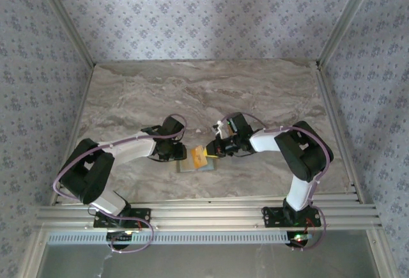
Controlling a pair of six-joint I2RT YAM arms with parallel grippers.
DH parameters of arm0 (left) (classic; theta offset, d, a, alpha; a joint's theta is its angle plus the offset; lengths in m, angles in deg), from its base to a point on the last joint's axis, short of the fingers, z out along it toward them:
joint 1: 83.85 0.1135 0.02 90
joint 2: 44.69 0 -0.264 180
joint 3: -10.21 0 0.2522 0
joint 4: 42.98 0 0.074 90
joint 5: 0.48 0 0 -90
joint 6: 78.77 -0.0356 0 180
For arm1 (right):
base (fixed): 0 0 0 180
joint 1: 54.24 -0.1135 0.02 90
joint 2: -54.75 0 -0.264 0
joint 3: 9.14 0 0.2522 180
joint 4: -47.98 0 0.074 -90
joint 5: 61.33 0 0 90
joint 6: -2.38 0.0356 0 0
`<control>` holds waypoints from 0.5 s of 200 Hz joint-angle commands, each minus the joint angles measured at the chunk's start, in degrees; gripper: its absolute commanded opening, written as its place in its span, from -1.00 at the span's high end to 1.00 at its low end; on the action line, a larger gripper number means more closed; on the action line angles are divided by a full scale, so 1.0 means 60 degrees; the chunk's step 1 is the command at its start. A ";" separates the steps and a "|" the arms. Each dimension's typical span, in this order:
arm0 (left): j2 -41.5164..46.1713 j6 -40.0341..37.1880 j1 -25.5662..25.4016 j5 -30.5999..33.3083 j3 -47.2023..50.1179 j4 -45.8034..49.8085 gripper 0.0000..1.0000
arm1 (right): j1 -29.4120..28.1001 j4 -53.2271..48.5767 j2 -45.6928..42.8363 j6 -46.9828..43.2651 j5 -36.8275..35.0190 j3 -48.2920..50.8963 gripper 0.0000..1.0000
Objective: Put the credit cards into the card holder
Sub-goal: Insert the credit card into the card slot.
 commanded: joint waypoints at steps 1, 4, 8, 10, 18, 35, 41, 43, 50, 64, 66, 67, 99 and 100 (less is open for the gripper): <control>-0.0248 0.0111 -0.0125 0.0001 0.0244 0.0278 0.29 | -0.0144 0.0482 0.0136 0.0322 -0.0347 -0.0121 1.00; -0.0235 0.0117 -0.0128 0.0001 0.0244 0.0288 0.29 | -0.0162 0.0529 0.0136 0.0333 -0.0371 -0.0121 1.00; -0.0234 0.0131 -0.0120 0.0001 0.0244 0.0290 0.29 | -0.0190 0.0577 0.0147 0.0361 -0.0404 -0.0112 1.00; -0.0234 0.0132 -0.0131 0.0004 0.0244 0.0279 0.29 | -0.0206 0.0601 0.0161 0.0371 -0.0416 -0.0119 1.00; -0.0234 0.0132 -0.0120 -0.0014 0.0244 0.0283 0.29 | -0.0253 0.0695 0.0177 0.0418 -0.0502 -0.0099 1.00; -0.0234 0.0141 -0.0123 -0.0014 0.0244 0.0302 0.29 | -0.0361 0.0857 0.0235 0.0466 -0.0630 -0.0104 1.00; -0.0242 0.0143 -0.0128 -0.0013 0.0244 0.0305 0.29 | -0.0402 0.0877 0.0264 0.0456 -0.0641 -0.0119 1.00; -0.0225 0.0146 -0.0133 -0.0014 0.0244 0.0301 0.29 | -0.0420 0.0877 0.0274 0.0453 -0.0662 -0.0121 1.00; -0.0219 0.0146 -0.0132 -0.0014 0.0244 0.0304 0.29 | -0.0457 0.0888 0.0282 0.0430 -0.0734 -0.0107 1.00; -0.0207 0.0145 -0.0128 -0.0028 0.0244 0.0304 0.29 | -0.0545 0.0892 0.0295 0.0357 -0.0867 -0.0086 1.00; -0.0209 0.0147 -0.0125 -0.0028 0.0244 0.0304 0.29 | -0.0554 0.0892 0.0297 0.0351 -0.0883 -0.0080 1.00; -0.0206 0.0140 -0.0123 -0.0028 0.0244 0.0304 0.29 | -0.0558 0.0892 0.0297 0.0350 -0.0889 -0.0079 1.00; -0.0164 0.0173 -0.0133 -0.0043 0.0244 0.0326 0.29 | -0.0758 0.0941 0.0268 0.0335 -0.1182 -0.0059 1.00; -0.0162 0.0175 -0.0134 -0.0043 0.0244 0.0330 0.29 | -0.0770 0.0946 0.0268 0.0335 -0.1192 -0.0061 1.00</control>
